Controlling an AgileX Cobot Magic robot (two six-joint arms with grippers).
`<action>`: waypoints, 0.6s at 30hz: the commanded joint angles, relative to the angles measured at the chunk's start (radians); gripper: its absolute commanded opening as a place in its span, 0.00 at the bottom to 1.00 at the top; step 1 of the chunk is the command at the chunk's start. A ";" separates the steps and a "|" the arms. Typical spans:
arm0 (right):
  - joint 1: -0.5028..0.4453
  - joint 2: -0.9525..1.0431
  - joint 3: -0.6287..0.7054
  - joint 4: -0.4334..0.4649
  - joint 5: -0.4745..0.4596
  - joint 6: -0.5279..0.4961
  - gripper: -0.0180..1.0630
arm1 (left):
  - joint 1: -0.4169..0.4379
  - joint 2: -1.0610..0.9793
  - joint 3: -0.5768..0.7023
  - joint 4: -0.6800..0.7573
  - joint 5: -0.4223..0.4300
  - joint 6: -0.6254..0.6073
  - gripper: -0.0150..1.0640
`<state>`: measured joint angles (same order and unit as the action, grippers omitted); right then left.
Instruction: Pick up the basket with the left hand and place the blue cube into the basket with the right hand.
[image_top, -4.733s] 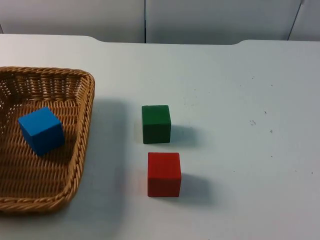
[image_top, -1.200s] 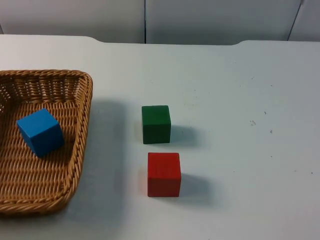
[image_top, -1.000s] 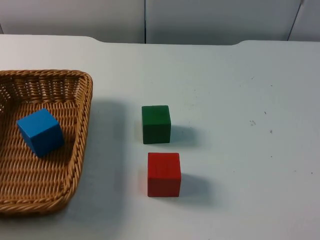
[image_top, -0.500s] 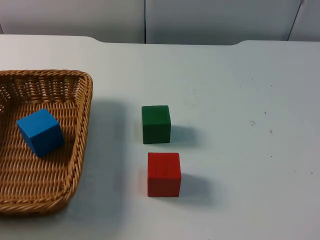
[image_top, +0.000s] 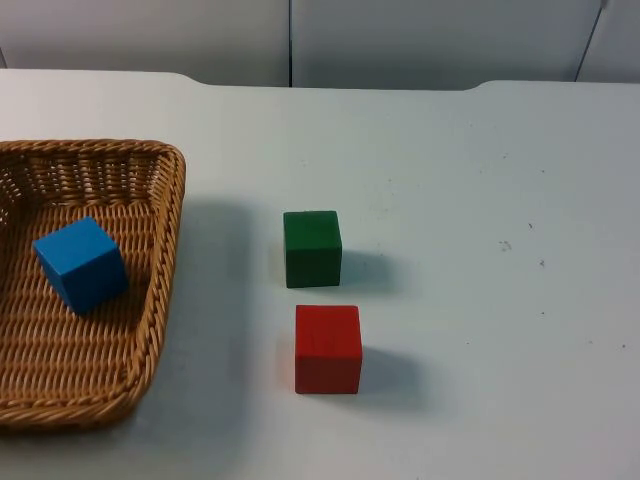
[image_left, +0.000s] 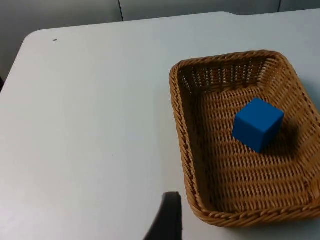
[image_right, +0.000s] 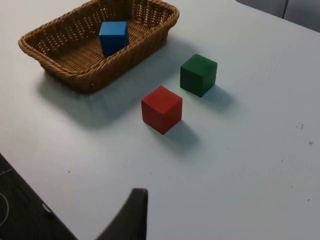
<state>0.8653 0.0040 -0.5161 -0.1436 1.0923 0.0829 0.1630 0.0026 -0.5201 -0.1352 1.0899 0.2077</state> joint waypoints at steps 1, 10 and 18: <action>0.004 -0.004 0.008 -0.007 -0.015 0.005 0.98 | -0.004 -0.003 0.004 0.003 -0.006 -0.010 0.71; 0.004 -0.004 0.008 -0.007 -0.015 0.005 0.98 | -0.027 -0.003 0.004 0.003 -0.006 -0.008 0.73; 0.004 -0.004 0.008 -0.007 -0.015 0.005 0.98 | -0.081 -0.003 0.004 0.003 -0.006 -0.010 0.99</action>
<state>0.8653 0.0023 -0.5161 -0.1451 1.0923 0.0855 0.0914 0.0026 -0.5201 -0.1327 1.0899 0.2059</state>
